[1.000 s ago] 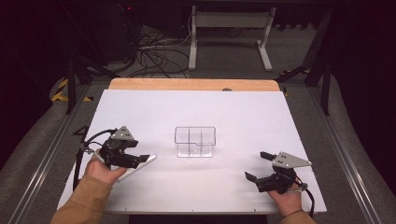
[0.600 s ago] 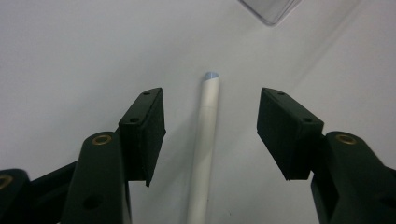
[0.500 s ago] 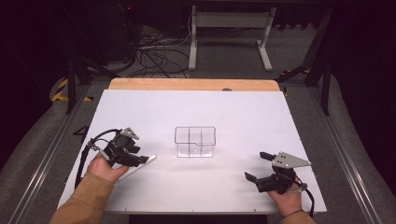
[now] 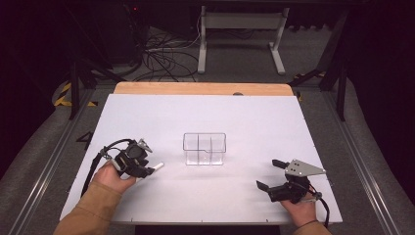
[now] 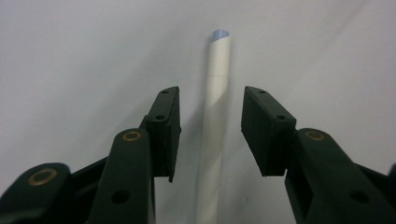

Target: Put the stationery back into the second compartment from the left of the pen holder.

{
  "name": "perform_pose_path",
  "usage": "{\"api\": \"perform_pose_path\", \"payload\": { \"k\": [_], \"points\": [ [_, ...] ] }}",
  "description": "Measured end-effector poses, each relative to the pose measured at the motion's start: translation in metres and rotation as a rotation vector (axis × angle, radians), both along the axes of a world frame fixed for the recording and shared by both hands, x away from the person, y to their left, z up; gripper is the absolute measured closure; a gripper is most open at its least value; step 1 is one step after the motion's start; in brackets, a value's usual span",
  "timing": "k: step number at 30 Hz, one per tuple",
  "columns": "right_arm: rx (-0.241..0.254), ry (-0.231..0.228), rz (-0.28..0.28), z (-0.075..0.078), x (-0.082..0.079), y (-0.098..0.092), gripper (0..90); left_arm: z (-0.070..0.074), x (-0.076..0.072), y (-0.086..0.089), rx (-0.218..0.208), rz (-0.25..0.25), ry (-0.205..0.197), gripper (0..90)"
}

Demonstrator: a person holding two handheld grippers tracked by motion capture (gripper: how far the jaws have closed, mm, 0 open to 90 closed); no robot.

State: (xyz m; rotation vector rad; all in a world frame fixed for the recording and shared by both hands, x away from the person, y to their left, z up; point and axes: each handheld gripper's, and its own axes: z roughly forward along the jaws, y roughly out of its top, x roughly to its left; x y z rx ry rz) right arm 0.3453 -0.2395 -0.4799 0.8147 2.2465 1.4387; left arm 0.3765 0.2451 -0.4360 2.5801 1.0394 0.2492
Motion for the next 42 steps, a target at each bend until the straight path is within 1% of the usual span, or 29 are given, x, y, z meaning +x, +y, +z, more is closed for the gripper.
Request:
{"api": "perform_pose_path", "payload": {
  "k": [3, 4, 6, 8, 14, 15, 17, 18, 21, 30, 37, 40, 42],
  "points": [
    [0.0, 0.0, 0.0, 0.0, 0.0, 0.0, 1.7, -0.002, 0.0, -0.003, 0.024, -0.001, 0.019, 62.8],
    [0.0, 0.001, 0.0, 0.0, 0.0, 0.0, 1.7, -0.003, 0.0, -0.003, 0.032, -0.007, 0.018, 63.9],
    [0.0, 0.001, 0.0, 0.0, 0.0, 0.0, 1.7, -0.004, 0.001, -0.005, 0.042, -0.01, 0.023, 66.5],
    [-0.001, 0.002, 0.0, 0.0, 0.0, 0.0, 1.7, -0.006, 0.001, -0.006, 0.047, -0.011, 0.038, 68.8],
    [-0.001, 0.002, -0.001, 0.0, 0.0, 0.0, 1.7, -0.009, 0.002, -0.009, 0.07, -0.012, 0.042, 73.9],
    [-0.001, 0.002, -0.001, 0.0, 0.0, 0.0, 1.7, -0.009, 0.002, -0.009, 0.081, -0.015, 0.048, 74.6],
    [-0.001, 0.002, -0.001, 0.0, 0.0, 0.0, 1.7, -0.01, 0.001, -0.01, 0.089, -0.005, 0.052, 76.5],
    [-0.002, 0.002, -0.001, 0.0, 0.0, 0.0, 1.7, -0.01, 0.002, -0.009, 0.093, -0.017, 0.047, 76.5],
    [-0.002, 0.002, -0.001, 0.0, 0.0, 0.0, 1.8, -0.013, 0.002, -0.011, 0.105, -0.016, 0.046, 77.2],
    [-0.004, 0.003, 0.001, 0.0, 0.0, 0.0, 1.8, -0.012, 0.002, -0.012, 0.116, -0.018, 0.041, 77.8],
    [-0.003, 0.002, 0.001, 0.0, 0.0, 0.0, 1.9, -0.011, 0.002, -0.011, 0.108, -0.02, 0.046, 78.1],
    [-0.003, 0.002, 0.0, 0.0, 0.0, 0.0, 1.9, -0.007, 0.0, -0.012, 0.108, -0.023, 0.027, 78.2],
    [-0.003, 0.002, 0.001, 0.0, 0.0, 0.0, 1.9, -0.001, -0.002, -0.013, 0.095, -0.02, 0.018, 78.2]
  ]
}}
